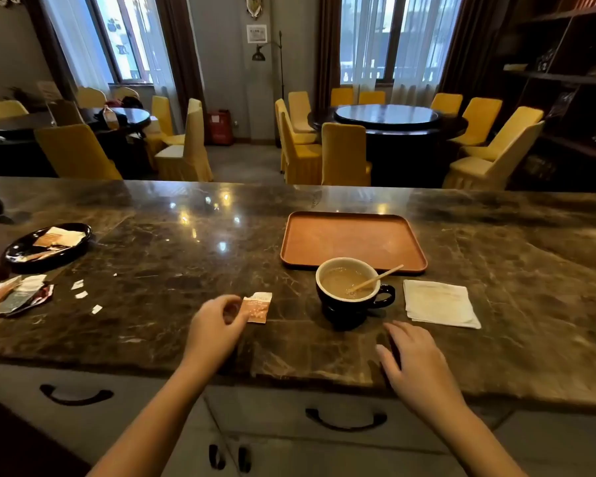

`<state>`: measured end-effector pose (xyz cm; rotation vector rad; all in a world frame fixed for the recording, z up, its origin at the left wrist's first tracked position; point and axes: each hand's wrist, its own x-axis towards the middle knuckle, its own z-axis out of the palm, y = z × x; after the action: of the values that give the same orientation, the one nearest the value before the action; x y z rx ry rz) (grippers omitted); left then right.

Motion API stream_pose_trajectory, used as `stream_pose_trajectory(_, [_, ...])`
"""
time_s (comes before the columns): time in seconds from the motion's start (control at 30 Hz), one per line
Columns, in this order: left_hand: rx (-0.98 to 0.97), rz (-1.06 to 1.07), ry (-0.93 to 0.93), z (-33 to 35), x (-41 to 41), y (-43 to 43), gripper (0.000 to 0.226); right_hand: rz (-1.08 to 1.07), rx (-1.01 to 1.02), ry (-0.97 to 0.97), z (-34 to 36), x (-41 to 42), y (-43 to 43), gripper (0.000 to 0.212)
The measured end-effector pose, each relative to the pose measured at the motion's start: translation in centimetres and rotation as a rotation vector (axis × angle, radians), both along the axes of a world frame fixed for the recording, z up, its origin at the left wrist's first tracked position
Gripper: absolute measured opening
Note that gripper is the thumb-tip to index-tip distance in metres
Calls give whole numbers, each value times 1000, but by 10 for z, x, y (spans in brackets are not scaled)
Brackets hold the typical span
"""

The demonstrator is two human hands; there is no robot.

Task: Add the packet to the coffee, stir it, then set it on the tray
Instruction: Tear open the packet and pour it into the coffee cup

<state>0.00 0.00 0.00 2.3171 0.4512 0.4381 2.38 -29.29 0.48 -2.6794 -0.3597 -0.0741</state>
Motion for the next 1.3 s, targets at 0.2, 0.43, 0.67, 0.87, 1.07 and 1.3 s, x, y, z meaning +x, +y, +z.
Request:
stream_pose_trajectory(0.2, [223,112,197,-7,27,2,48,68,-220,83,-24,0,2,69])
stream_pose_trajectory(0.43, [135,122,177,-7,41,-3,26,75,-247,34,-31,0,0,68])
stream_pose_trajectory(0.67, [-324,58,33,-4,31,-10,28,52,-230,-57,-38,-2,0,66])
stream_pose_trajectory(0.87, [-775,-89,-65,15,5,-32,20,48,62,-194,-35,-7,-2,48])
stream_pose_trajectory(1.07, [-969,-256,-27,41,-7,-62,21,123,640,-91,1,-23,12,33])
stream_pose_trajectory(1.3, [-934,-420,-10,66,3,-107,19,216,1040,174,39,-8,36,14])
